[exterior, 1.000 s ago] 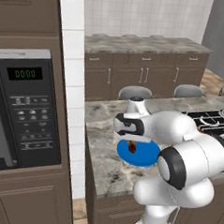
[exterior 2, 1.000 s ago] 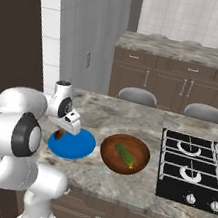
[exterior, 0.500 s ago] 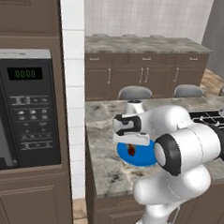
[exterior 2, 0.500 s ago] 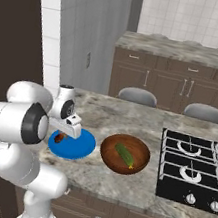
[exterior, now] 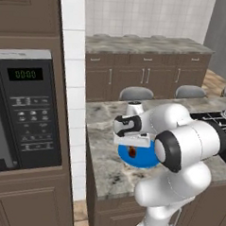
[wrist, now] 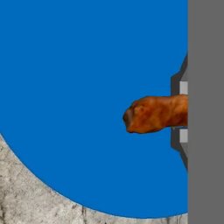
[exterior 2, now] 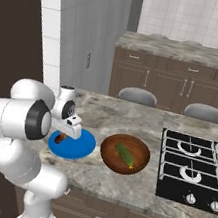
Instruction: Place the chicken drumstick on the plate and place the cucumber on the same plate.
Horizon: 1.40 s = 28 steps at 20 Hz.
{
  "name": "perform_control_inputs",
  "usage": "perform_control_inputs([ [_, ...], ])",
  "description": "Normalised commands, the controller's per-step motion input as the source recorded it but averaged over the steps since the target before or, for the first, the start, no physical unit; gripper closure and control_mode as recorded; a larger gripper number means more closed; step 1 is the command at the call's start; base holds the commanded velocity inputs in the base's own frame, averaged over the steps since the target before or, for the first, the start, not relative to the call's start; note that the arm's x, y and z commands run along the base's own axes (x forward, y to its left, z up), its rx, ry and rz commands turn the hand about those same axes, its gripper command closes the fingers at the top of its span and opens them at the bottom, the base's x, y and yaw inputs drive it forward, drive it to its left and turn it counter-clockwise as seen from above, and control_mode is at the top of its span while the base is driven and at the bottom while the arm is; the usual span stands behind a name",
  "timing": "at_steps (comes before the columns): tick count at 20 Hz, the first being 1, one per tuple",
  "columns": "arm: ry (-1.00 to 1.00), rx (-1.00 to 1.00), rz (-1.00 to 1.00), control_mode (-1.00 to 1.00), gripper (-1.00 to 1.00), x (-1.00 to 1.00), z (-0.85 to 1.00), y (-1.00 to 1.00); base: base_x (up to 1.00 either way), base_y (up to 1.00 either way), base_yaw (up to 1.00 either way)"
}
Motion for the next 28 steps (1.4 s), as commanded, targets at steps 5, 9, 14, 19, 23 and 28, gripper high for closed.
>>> perform_control_inputs([
  [5,0.0,0.0,0.0,-1.0,-1.0,0.0,-0.02,-0.01,0.0,0.0,0.0],
  [9,0.0,0.0,0.0,-1.0,-1.0,0.0,0.0,-0.06,0.0,0.0,0.0],
  [14,0.0,0.0,0.0,-1.0,-1.0,0.0,0.1,-0.05,0.0,0.0,0.0],
  [19,0.0,0.03,0.0,-1.0,-1.0,-0.02,0.42,-0.18,0.0,0.0,0.0],
  [23,0.0,0.0,0.03,-1.0,-1.0,-0.21,0.49,-0.31,0.0,0.0,0.0],
  [28,0.0,0.0,0.15,-1.0,-1.0,-0.31,0.47,-0.37,0.0,0.0,0.0],
])
